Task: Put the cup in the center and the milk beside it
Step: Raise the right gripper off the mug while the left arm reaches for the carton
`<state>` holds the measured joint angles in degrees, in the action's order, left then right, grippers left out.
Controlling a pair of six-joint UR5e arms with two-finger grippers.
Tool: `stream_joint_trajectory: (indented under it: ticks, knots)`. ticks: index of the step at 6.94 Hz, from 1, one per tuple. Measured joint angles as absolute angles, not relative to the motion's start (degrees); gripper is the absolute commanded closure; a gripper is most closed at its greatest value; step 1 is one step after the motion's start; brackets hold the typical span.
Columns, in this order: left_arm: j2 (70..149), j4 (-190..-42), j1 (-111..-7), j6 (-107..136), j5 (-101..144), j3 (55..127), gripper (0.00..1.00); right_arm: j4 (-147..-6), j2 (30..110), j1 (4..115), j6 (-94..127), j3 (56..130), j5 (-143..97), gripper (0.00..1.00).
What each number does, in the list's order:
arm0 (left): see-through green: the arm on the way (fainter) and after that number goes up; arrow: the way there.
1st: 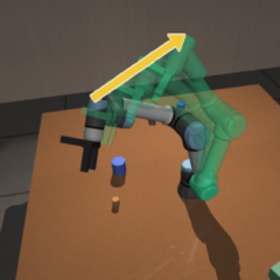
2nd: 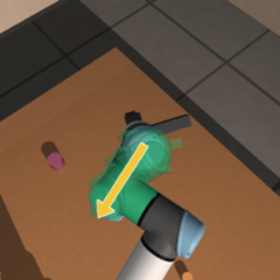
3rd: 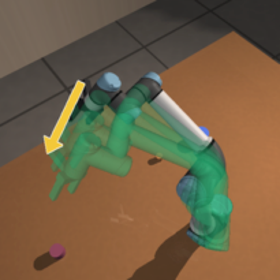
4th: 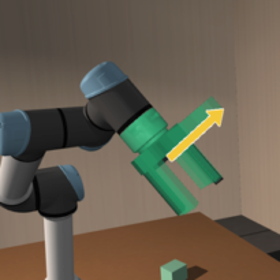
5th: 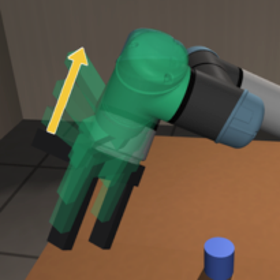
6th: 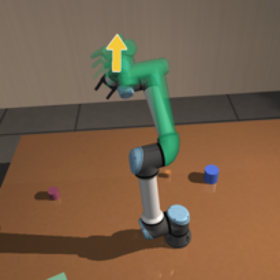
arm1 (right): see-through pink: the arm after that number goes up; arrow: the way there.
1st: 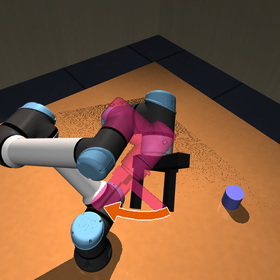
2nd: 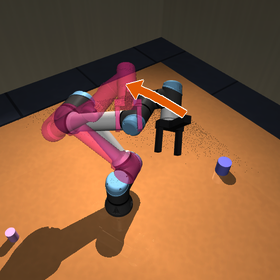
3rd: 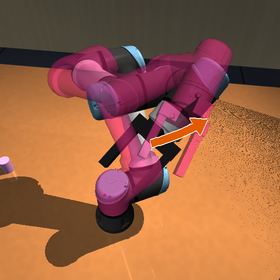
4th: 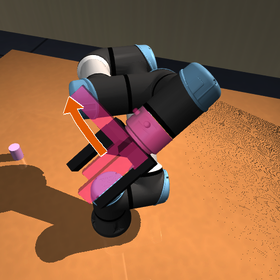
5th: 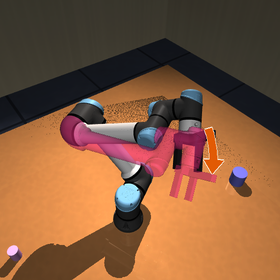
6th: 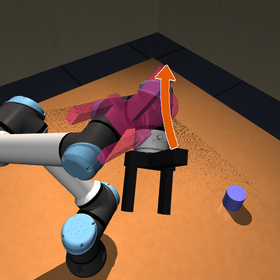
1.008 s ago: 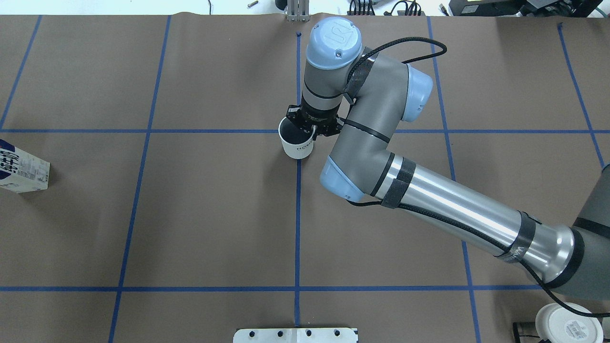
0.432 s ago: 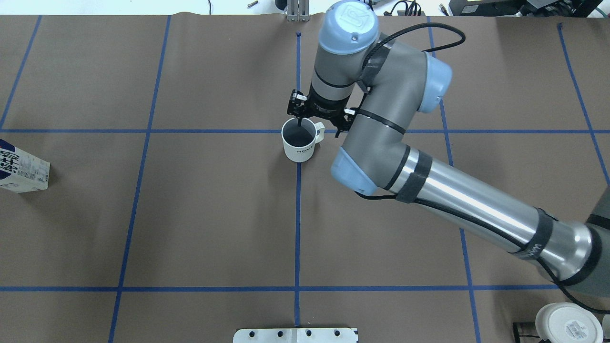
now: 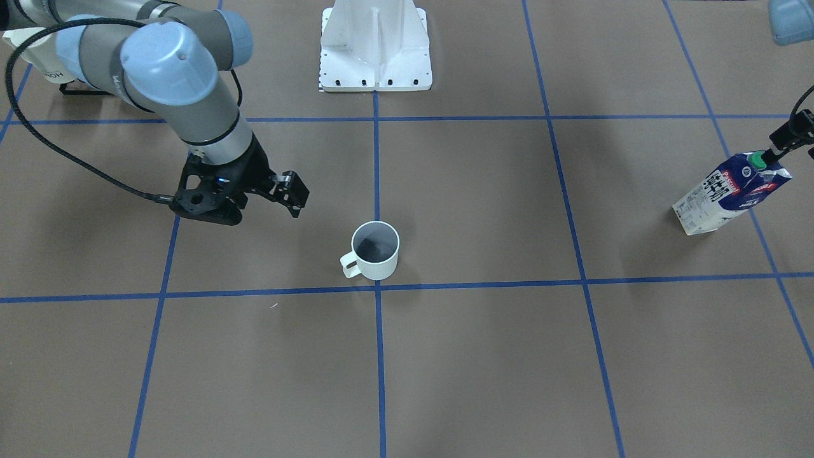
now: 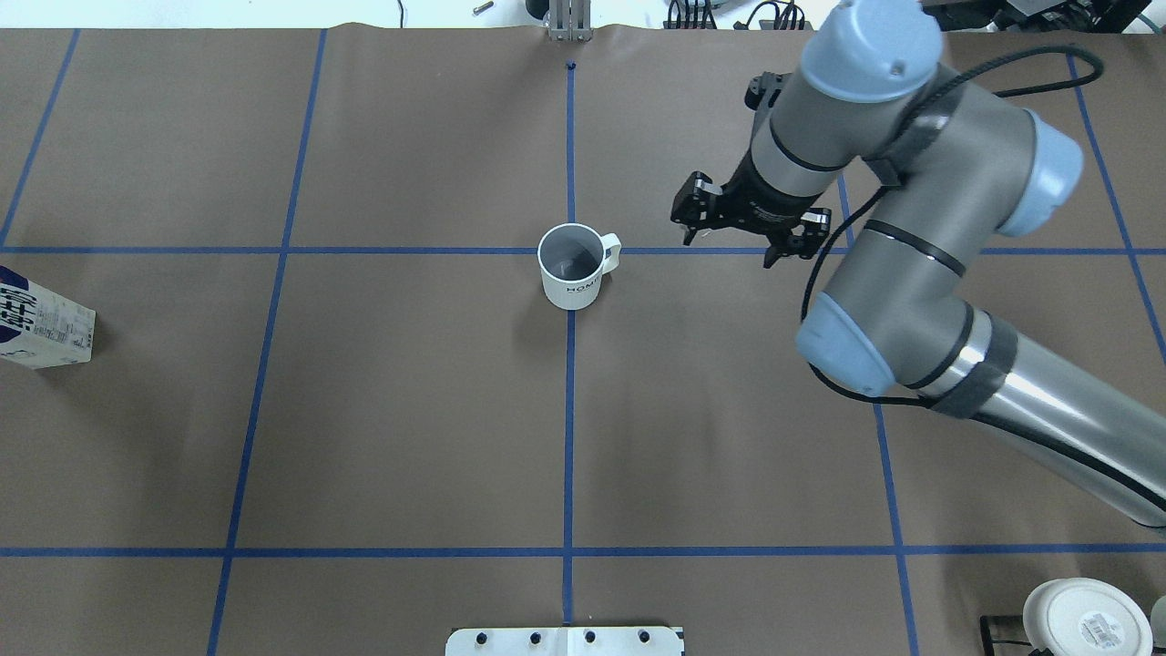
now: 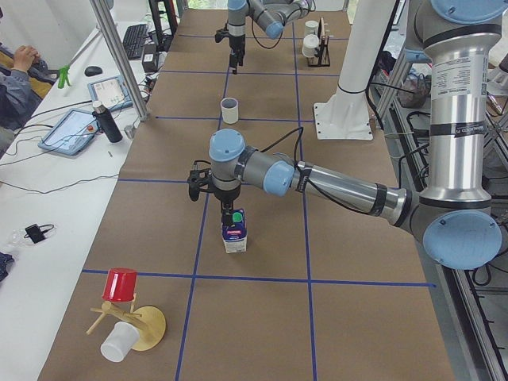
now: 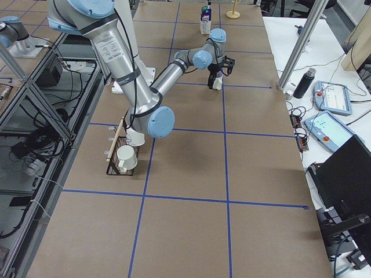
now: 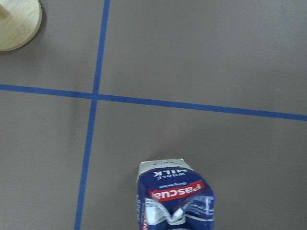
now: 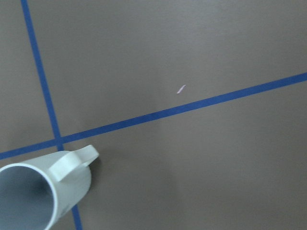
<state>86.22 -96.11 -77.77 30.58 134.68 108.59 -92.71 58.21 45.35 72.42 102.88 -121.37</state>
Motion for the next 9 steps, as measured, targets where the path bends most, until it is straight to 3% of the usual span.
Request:
stream_joint_trajectory:
  ticks: [2, 8, 9]
  knots:
    - [86.5, -96.3, -76.3, 31.3, 134.6, 106.5, 0.02, -92.8, 63.0, 46.4, 70.8, 106.8, -121.6, 0.0]
    - [87.5, -100.0, -70.6, 35.7, 132.3, 102.0, 0.03, -92.8, 65.7, 46.5, 70.6, 108.8, -121.0, 0.0]
    - [87.5, -100.3, -70.5, 35.3, 131.2, 101.6, 0.17, -92.8, 65.7, 46.5, 70.6, 108.8, -121.0, 0.0]
